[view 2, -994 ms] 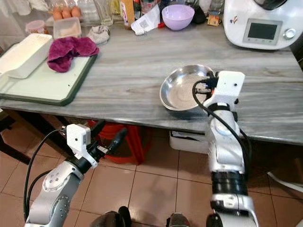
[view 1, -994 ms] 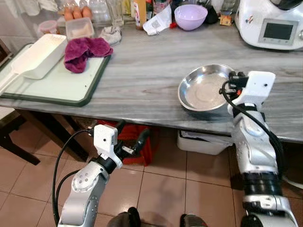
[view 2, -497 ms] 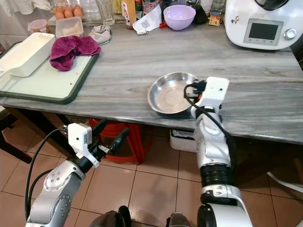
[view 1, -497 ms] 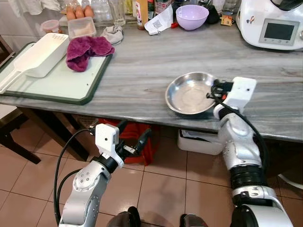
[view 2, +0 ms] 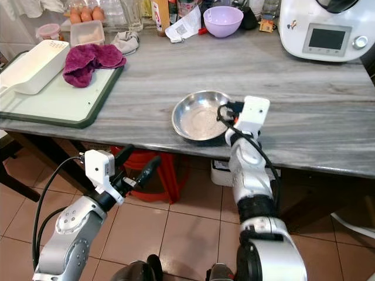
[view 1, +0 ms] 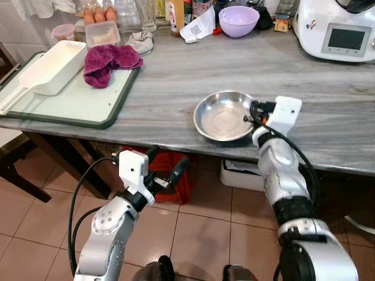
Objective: Setting the table
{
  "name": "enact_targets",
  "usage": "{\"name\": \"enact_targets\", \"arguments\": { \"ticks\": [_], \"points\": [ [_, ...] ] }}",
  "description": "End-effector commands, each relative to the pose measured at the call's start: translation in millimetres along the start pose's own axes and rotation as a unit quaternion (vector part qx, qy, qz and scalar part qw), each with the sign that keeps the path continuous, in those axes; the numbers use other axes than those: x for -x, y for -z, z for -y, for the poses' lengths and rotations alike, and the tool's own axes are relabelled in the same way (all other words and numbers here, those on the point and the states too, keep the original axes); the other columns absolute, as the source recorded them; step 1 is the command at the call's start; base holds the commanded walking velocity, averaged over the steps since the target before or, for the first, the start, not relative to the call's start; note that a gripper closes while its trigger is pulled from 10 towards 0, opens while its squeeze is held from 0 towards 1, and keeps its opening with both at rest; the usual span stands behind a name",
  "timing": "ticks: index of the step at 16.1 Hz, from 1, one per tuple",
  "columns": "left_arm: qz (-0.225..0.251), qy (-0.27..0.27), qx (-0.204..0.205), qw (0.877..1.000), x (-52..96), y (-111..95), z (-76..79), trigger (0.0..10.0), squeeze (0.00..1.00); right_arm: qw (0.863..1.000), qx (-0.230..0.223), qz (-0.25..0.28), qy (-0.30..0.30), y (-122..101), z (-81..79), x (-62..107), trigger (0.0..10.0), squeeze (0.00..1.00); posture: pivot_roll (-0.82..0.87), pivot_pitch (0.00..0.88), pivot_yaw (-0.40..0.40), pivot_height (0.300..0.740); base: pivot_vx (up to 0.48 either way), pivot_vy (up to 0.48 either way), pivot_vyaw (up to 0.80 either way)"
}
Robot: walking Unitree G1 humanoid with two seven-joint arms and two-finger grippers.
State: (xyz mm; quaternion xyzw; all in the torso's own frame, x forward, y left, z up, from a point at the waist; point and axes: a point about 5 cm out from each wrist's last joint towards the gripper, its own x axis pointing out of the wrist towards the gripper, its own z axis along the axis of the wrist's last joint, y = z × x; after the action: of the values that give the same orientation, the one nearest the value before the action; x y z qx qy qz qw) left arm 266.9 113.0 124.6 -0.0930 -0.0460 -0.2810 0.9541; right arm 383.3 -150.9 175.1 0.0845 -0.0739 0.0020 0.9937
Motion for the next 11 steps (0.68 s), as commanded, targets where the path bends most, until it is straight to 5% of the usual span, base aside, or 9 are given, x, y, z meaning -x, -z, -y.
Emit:
{"name": "enact_targets", "arguments": {
  "ticks": [1, 2, 3, 11],
  "points": [
    [-0.003, -0.007, -0.002, 1.000, 1.3, -1.0, -1.0, 10.0, 0.00, 1.000, -0.003, 0.012, 0.005, -6.7, -0.3, -4.3, 10.0, 0.00, -0.13, 0.187, 0.051, 0.740, 0.000, 0.000, 0.00],
    [-0.002, -0.007, -0.002, 1.000, 1.5, -1.0, -1.0, 10.0, 0.00, 1.000, -0.004, 0.013, 0.006, -7.6, -0.3, -5.2, 10.0, 0.00, -0.13, 0.187, 0.051, 0.740, 0.000, 0.000, 0.00],
    [-0.003, -0.008, -0.002, 1.000, 1.9, -1.1, -1.1, 10.0, 0.00, 1.000, -0.005, 0.013, 0.004, -7.6, -0.8, -5.7, 10.0, 1.00, -0.13, 0.187, 0.051, 0.740, 0.000, 0.000, 0.00],
    [-0.004, -0.008, -0.002, 1.000, 1.5, -1.9, -0.1, 10.0, 0.00, 1.000, -0.008, 0.016, 0.011, -2.1, 2.2, -4.0, 10.0, 1.00, -0.12, 0.194, 0.053, 0.740, 0.000, 0.000, 0.00]
  ]
}}
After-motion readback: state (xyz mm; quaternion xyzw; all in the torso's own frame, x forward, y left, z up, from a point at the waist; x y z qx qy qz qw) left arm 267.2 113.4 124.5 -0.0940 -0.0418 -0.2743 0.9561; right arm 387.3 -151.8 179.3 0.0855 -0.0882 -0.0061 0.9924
